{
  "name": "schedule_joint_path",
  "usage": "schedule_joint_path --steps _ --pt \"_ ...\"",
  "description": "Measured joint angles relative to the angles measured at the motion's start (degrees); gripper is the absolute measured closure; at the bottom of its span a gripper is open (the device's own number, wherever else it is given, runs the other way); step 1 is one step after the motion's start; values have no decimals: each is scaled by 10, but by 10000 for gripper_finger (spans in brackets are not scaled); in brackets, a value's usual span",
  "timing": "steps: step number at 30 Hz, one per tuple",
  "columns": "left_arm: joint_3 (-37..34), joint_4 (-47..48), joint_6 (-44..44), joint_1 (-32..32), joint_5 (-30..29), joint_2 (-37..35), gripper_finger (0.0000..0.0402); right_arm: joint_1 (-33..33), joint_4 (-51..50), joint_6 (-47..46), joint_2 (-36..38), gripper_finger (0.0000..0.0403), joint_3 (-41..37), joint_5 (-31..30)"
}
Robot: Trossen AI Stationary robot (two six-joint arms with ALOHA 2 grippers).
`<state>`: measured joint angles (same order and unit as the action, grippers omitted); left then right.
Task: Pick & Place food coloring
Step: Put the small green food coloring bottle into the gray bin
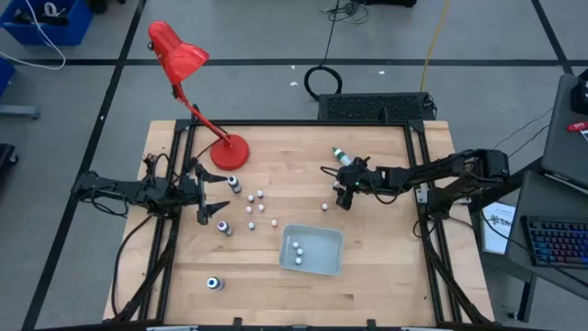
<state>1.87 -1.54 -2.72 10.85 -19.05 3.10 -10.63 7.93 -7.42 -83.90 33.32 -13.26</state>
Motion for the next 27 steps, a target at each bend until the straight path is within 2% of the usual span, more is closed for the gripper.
schedule_joint_path --steps 10,27 --pt "0 0 0 0 0 0 36 -2 0 0 0 186 0 0" --pt "0 0 0 0 0 0 36 -2 5 11 0 349 0 0"
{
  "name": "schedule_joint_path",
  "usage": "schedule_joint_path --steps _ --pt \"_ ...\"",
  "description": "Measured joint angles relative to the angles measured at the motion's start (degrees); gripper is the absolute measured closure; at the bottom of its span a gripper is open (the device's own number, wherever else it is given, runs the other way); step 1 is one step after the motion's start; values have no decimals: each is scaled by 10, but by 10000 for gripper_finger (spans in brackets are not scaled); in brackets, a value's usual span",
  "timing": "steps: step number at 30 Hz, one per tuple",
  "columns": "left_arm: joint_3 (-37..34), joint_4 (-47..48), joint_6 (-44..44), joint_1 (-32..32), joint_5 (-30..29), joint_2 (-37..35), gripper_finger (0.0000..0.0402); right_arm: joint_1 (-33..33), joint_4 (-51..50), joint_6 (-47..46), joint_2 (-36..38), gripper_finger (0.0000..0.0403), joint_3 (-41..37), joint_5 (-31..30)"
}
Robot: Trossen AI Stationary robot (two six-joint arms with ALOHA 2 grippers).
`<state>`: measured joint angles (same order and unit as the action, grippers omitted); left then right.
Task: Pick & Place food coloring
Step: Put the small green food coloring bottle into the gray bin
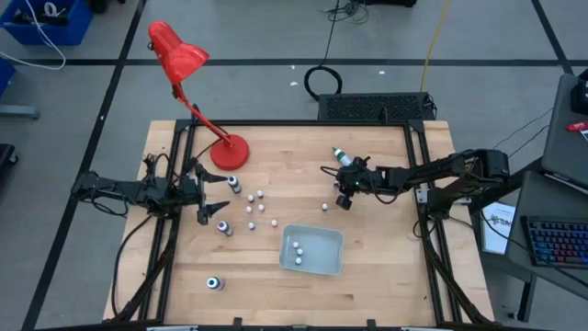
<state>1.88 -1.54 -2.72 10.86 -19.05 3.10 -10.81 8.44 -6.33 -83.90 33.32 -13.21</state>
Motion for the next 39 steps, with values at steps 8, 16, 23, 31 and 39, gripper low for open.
schedule_joint_path --steps 8,16,23,31,39 --pt "0 0 0 0 0 0 36 0 2 11 0 363 0 0" --pt "0 0 0 0 0 0 36 9 2 16 16 363 -1 0" --pt "0 0 0 0 0 0 36 47 1 15 91 363 -1 0" --pt "0 0 0 0 0 0 36 171 -42 6 168 363 57 -4" --pt "0 0 0 0 0 0 36 315 -111 11 65 363 199 -62"
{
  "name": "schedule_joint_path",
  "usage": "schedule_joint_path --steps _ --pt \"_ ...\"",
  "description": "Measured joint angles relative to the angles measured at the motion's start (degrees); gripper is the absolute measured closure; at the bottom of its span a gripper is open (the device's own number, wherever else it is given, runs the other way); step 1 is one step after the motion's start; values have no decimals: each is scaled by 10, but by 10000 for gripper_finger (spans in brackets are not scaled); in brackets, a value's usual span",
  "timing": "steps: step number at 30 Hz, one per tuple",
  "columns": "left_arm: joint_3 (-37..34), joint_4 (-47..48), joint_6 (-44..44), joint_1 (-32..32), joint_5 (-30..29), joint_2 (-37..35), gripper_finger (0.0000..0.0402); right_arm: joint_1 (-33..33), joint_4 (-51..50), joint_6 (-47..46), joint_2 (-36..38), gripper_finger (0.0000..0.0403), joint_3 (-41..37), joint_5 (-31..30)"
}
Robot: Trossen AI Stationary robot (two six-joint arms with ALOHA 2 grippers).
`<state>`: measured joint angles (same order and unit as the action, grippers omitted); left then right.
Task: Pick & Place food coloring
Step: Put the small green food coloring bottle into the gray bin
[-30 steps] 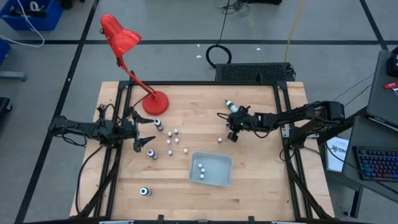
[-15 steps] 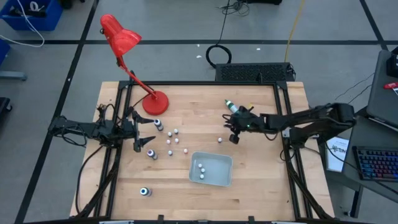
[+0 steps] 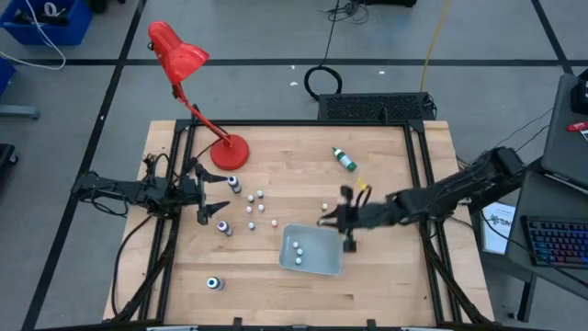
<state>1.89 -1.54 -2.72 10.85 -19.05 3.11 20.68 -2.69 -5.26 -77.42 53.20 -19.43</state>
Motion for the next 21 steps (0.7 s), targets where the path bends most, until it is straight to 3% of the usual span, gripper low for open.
schedule_joint_path --steps 8,21 --pt "0 0 0 0 0 0 36 37 -25 0 -162 363 102 3" --pt "0 0 0 0 0 0 36 30 -19 -54 -238 363 109 35"
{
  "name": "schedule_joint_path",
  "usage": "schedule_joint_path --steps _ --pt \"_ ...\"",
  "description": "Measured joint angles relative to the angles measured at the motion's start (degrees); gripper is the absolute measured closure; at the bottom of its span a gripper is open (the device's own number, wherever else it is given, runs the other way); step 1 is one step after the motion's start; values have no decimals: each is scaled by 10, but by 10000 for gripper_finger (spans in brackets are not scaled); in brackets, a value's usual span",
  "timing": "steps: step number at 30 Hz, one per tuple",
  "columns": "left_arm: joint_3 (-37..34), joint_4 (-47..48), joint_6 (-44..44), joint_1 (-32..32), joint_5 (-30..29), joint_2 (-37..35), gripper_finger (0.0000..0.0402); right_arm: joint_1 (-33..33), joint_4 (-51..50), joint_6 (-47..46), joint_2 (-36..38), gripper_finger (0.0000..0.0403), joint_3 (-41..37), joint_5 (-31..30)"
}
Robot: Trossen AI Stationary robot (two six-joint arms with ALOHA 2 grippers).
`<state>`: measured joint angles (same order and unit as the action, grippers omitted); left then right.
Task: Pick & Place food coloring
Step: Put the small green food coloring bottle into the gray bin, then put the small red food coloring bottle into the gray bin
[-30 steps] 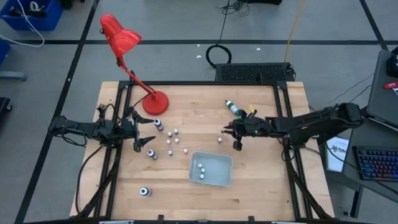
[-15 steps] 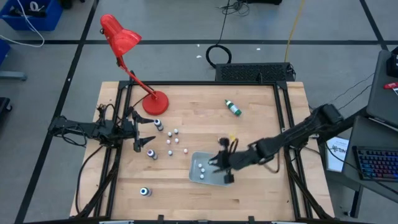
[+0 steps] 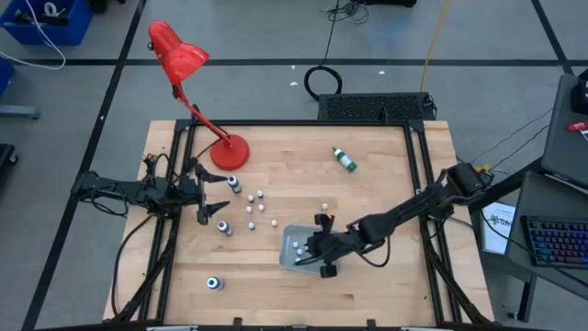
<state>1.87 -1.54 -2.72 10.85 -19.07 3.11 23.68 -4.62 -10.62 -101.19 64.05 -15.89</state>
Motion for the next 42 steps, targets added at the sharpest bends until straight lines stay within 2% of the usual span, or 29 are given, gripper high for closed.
schedule_joint_path --steps 16,27,35,42 --pt "0 -1 0 0 0 0 36 -5 6 -7 -47 363 0 25" --pt "0 0 0 0 0 0 36 -5 0 -6 -47 362 0 28" --pt "0 0 0 0 0 0 36 -4 1 -7 -47 281 0 29" --pt "0 0 0 0 0 0 36 -4 0 -7 -28 266 0 28"
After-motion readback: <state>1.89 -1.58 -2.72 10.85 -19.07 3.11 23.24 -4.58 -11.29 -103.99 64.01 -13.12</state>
